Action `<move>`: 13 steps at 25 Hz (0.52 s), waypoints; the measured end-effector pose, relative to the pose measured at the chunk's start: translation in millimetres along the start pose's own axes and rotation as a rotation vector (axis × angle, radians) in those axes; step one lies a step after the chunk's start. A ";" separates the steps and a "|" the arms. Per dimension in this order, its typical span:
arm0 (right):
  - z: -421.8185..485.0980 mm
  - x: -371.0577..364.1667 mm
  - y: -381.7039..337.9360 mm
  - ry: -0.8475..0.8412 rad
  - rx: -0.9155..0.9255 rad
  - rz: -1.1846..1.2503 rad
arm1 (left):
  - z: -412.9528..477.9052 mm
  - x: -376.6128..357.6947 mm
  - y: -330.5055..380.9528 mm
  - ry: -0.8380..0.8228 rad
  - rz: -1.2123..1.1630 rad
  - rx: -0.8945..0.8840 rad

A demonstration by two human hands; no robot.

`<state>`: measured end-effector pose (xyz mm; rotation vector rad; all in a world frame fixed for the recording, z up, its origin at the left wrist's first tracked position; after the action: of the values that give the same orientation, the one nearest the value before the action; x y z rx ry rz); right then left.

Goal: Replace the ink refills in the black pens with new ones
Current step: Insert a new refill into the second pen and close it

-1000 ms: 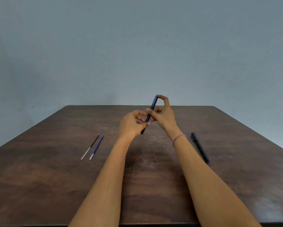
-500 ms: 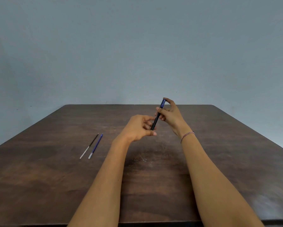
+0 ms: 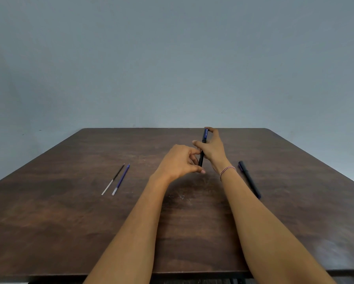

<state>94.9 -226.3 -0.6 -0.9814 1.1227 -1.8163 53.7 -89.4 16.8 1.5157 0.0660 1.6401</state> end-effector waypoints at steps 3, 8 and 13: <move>0.7 1.0 0.5 -0.013 -0.049 0.075 | -0.8 -2.0 2.8 -0.002 -0.045 0.005; 1.4 0.4 -0.9 -0.014 -0.067 0.117 | 1.5 -3.8 1.8 0.008 -0.051 -0.010; 1.3 6.0 -4.0 -0.015 -0.026 0.110 | 3.1 -6.0 3.6 0.065 0.018 -0.026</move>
<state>92.7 -230.8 4.8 -0.9284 1.1704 -1.7075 53.5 -96.8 15.0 1.4474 0.0656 1.6979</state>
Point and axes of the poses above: each hand's wrist, its own z-axis towards the middle knuckle, its own x-axis out of the back of the hand, y = z × x, the point moved 1 cm from there along z, towards the middle knuckle, and after that the axes turned 2 degrees about x, right-handed, at the moved point
